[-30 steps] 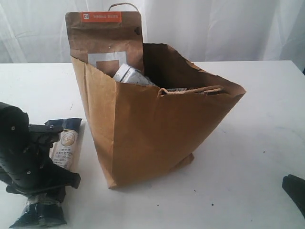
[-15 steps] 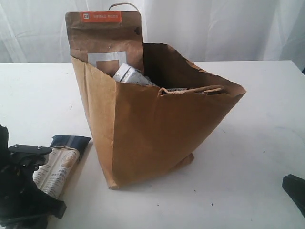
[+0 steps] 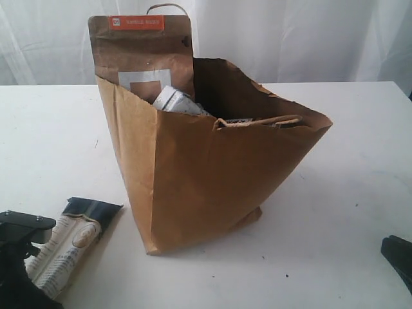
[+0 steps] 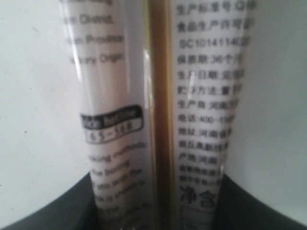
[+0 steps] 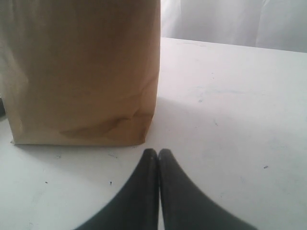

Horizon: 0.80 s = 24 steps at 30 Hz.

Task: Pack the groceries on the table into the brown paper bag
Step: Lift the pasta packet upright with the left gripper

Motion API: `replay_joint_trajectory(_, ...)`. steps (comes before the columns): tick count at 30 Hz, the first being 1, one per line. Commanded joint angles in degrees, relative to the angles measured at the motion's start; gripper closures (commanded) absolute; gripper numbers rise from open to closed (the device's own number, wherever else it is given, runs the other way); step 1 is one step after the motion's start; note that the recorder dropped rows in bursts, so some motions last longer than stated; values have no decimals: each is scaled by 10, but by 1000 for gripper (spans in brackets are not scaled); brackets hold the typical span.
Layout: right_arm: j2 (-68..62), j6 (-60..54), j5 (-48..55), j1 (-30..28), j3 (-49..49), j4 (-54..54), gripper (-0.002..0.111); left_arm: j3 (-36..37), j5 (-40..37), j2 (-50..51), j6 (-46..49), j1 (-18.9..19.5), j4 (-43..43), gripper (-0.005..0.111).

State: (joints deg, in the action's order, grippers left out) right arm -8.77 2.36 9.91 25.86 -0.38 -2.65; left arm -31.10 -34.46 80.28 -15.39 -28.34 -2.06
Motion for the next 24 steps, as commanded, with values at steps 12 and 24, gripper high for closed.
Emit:
replay_joint_trajectory(12,3,1,-2,-2,4,-1,108,-28,3,-10,0,-3,46,10)
replay_joint_trajectory(24,3,1,-2,-2,4,-1,108,-176,113,127,0,3,132,10)
